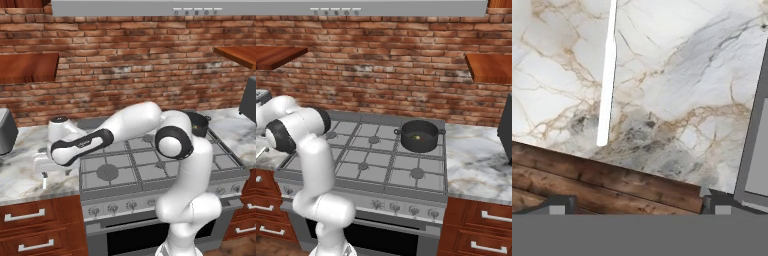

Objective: Put the tomato and broccoli in the pot. Retrieve the spatula and lightly stir the vegetables in the pot.

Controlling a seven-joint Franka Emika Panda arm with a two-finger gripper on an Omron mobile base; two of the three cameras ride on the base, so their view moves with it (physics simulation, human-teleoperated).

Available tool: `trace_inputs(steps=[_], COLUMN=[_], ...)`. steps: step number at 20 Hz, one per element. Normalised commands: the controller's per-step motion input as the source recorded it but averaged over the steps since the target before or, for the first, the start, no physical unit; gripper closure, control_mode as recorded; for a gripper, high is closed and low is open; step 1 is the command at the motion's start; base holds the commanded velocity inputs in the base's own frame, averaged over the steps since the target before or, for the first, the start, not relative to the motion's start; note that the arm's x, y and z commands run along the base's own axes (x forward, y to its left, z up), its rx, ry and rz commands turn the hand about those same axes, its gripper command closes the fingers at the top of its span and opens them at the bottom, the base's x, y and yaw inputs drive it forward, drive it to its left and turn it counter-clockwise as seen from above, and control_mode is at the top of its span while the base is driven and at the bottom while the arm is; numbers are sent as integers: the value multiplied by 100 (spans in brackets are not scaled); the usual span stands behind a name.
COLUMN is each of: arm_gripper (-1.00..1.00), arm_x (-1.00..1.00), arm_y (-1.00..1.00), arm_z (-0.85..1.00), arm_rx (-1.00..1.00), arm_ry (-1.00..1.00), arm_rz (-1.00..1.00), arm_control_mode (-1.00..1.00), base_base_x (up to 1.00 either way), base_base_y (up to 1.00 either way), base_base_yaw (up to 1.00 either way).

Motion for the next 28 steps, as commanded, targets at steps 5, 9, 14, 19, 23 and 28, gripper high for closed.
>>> trace_inputs(steps=[5,9,14,19,23,28], arm_gripper=[-100,-100,-100,-100,-100,-100], arm_x=[0,0,0,9,28,18], arm_y=[11,10,4,2,1,3], arm_z=[0,-1,-17,-17,-18,-14], arm_rx=[0,0,0,0,0,0], arm_ry=[-4,-5,-1,-2,-1,0], arm_rz=[0,0,0,0,0,0], arm_control_mode=[-100,-100,-100,-100,-100,-100], base_base_x=[0,0,0,0,0,0], base_base_y=[0,0,0,0,0,0], base_base_yaw=[0,0,0,0,0,0])
